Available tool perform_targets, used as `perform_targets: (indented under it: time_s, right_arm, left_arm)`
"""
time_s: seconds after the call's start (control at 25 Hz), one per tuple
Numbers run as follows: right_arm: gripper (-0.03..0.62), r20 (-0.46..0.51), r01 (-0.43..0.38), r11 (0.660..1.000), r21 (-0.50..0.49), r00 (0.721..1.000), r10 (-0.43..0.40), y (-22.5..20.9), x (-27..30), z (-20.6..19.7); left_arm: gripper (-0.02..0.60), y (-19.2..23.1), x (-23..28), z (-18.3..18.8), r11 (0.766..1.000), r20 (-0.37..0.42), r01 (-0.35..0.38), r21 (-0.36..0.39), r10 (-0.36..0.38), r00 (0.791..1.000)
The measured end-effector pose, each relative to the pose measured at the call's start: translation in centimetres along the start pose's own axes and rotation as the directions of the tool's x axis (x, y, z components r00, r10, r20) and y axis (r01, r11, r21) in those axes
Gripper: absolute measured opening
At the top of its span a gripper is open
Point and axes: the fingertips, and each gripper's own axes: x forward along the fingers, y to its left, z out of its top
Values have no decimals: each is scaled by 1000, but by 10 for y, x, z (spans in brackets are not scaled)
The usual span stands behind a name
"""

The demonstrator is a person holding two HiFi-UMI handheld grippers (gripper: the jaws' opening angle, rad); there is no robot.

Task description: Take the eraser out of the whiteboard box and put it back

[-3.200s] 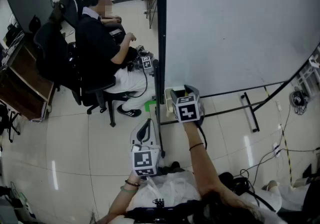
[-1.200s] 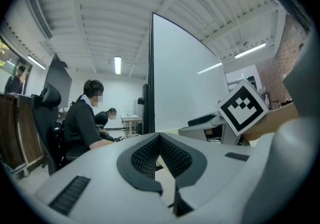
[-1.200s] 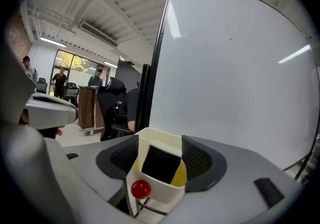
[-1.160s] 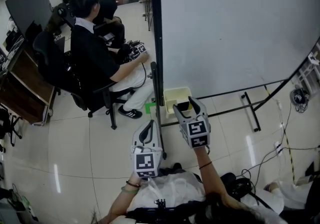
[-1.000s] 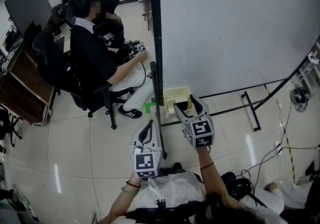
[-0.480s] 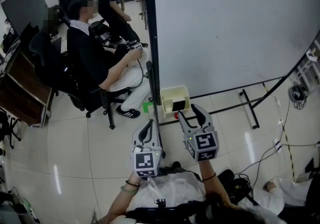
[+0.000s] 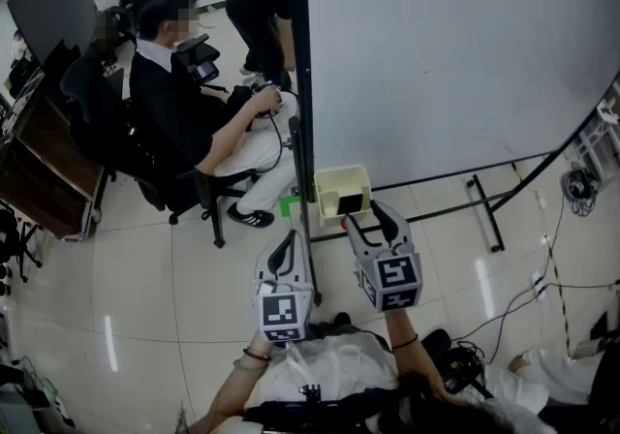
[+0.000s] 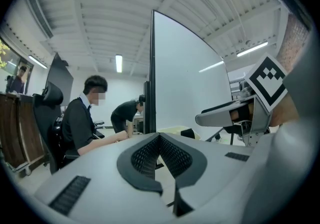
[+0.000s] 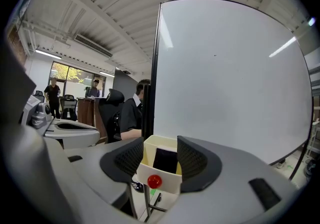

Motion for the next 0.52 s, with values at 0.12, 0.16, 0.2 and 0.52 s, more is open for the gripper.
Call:
perform_targets:
  time_s: [0.12,0.16,0.2,0.52]
  right_arm:
    - [227,0,-2,1000,-2,1000,2,-1,0,0]
    - [229,-4,1,1000,-3,1000,-1,-1,0,0]
    - [228,-6,1,1000,-4,1000,-1,-1,0,-1]
    - [227,-8,-4,1000,11,1000,5,-1,0,-2]
  left_arm:
    - [3,-1,0,0,1000,1,3,1,-3,1000]
    - [3,-2,0,1,1000,0,5,2,-5,1000]
    - [3,-3,0,1,1000,0,6,2,-6,1000]
    - [2,-5,1,0,1000,1,12,4,-12,1000]
